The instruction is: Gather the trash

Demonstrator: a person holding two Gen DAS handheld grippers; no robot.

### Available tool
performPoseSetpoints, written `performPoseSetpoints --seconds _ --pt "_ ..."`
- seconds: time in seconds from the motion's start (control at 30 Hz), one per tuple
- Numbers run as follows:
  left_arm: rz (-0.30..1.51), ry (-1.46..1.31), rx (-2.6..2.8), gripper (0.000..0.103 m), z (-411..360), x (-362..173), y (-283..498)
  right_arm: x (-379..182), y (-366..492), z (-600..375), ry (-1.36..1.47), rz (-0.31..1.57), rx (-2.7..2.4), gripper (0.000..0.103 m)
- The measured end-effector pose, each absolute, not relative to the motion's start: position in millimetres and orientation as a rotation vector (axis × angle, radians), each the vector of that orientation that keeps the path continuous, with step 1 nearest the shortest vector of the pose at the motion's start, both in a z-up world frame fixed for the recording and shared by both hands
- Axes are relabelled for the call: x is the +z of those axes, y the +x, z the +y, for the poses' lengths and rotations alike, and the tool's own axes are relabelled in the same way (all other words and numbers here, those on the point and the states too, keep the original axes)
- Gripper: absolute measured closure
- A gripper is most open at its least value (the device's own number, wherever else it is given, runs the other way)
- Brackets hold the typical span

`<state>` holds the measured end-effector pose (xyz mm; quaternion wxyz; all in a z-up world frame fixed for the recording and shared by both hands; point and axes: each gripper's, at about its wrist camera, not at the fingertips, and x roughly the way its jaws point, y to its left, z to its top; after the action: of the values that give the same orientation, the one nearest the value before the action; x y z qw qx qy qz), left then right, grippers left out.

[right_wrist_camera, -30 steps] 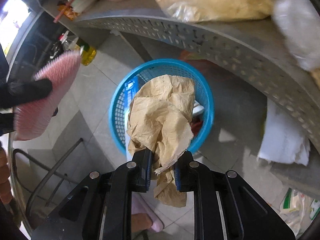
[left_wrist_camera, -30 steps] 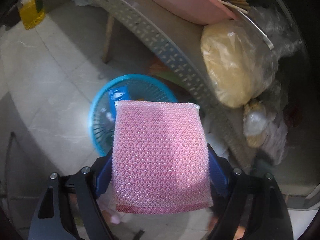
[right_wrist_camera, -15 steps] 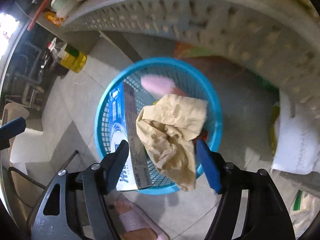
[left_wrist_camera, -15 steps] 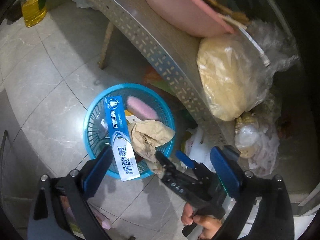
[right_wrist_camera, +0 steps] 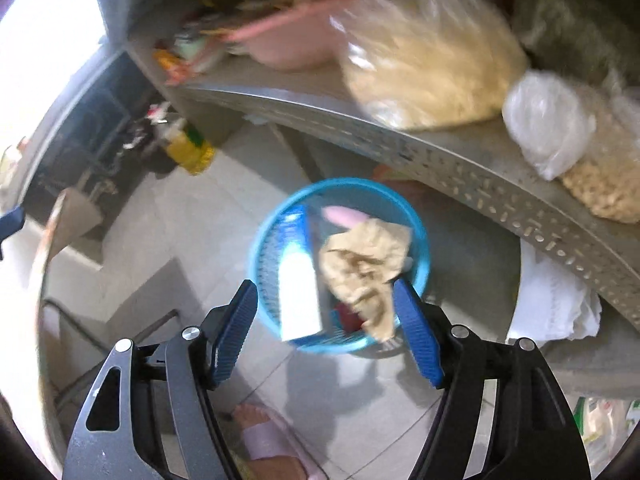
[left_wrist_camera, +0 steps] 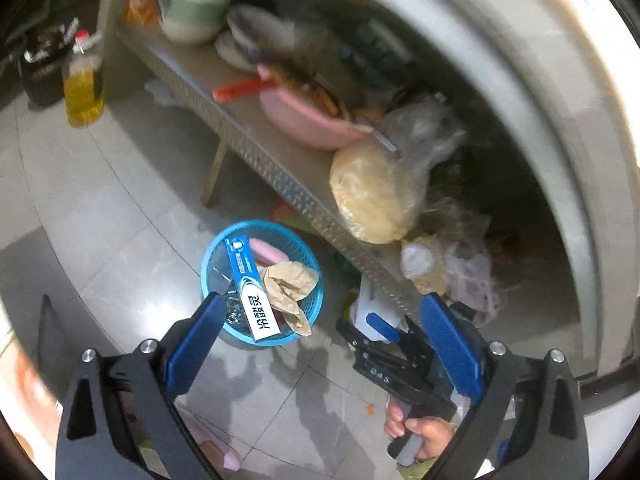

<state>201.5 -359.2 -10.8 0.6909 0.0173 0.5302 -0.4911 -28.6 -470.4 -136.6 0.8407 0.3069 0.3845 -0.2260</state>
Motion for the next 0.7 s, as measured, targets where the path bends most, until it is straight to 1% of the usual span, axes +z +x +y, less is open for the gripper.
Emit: performPoseSetpoints --seconds 0.23,0.4,0.47,0.53,0.7 --pt "1.035 -0.009 -0.992 0.007 -267 21 148 -60 -50 -392 0.477 0.729 -0.346 0.024" --pt "0.922 -0.071 -0.803 0.006 -202 36 113 -22 -63 -340 0.365 0.676 -0.260 0.013" --pt "0.859 -0.093 -0.719 0.006 -177 41 98 -12 -65 -324 0.326 0.673 -0.240 0.012" --pt "0.814 -0.092 -0.656 0.006 -159 43 86 2 -69 -305 0.275 0.653 -0.217 0.008" --pt "0.777 -0.047 -0.474 0.006 -123 38 62 13 -70 -275 0.188 0.634 -0.210 0.008"
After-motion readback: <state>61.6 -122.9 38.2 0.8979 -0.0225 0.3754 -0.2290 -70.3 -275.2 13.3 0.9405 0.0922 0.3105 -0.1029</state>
